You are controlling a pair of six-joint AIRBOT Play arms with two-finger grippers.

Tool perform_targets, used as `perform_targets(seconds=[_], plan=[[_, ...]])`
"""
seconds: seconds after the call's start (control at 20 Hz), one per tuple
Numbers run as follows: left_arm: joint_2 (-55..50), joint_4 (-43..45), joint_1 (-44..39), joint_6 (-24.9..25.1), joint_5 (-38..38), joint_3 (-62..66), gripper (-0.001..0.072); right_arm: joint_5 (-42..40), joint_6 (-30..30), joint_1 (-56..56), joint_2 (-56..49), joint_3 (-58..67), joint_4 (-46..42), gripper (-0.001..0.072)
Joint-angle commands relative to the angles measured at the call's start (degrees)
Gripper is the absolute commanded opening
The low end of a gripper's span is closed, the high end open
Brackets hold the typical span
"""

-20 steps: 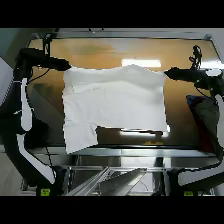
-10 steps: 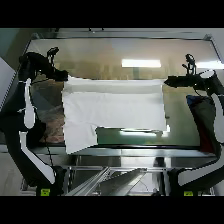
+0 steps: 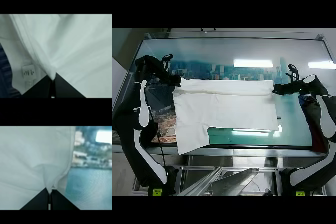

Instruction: Fold the shirts.

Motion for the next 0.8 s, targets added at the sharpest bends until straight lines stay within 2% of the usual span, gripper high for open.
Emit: perform_targets(seconds=[0.0,0.1,0.15,0.2,0.25,0.35,0.45,0.5,0.6,0.75], plan=[[-0.5,0.1,0.0,-0.2,-0.4,0.0,0.0020,0.2,0.1,0.2,-0.3,0.0,-0.2,0.0020],[-0.5,0.0,0.1,-0.2,0.5,0.0,0.0024,0.8,0.1,0.2,-0.3,0.0,-0.2,0.0038],[-0.4,0.1,0.2,-0.2,1.5,0.1,0.0180,1.8,1.0,0.1,-0.2,0.0,-0.3,0.0236],[-0.2,0.1,0.4,-0.3,2.8,0.6,0.0635,3.5,1.2,-0.2,0.2,0.1,-0.4,0.0412],[-0.2,0.1,0.6,-2.4,4.7,2.0,0.0708,5.3,1.2,-0.5,0.8,0.3,-0.4,0.0410],[0.5,-0.5,1.9,-5.1,9.6,4.7,0.0708,9.3,2.7,-2.4,3.7,0.4,-0.9,0.0408],[4.6,-0.5,3.3,-5.3,12.2,0.3,0.0685,14.9,4.5,-5.5,7.3,0.3,-1.9,0.0399],[7.6,-0.5,4.0,-5.3,12.9,-4.0,0.0602,18.0,5.0,-7.1,8.9,-0.3,-1.7,0.0372],[14.5,-0.6,5.0,-5.1,12.7,-15.3,0.0601,22.1,5.0,-10.0,13.0,-4.7,-1.9,0.0366],[26.2,-0.6,5.8,-3.7,10.0,-35.6,0.0601,22.3,3.5,-14.5,20.7,-16.2,-1.9,0.0365]])
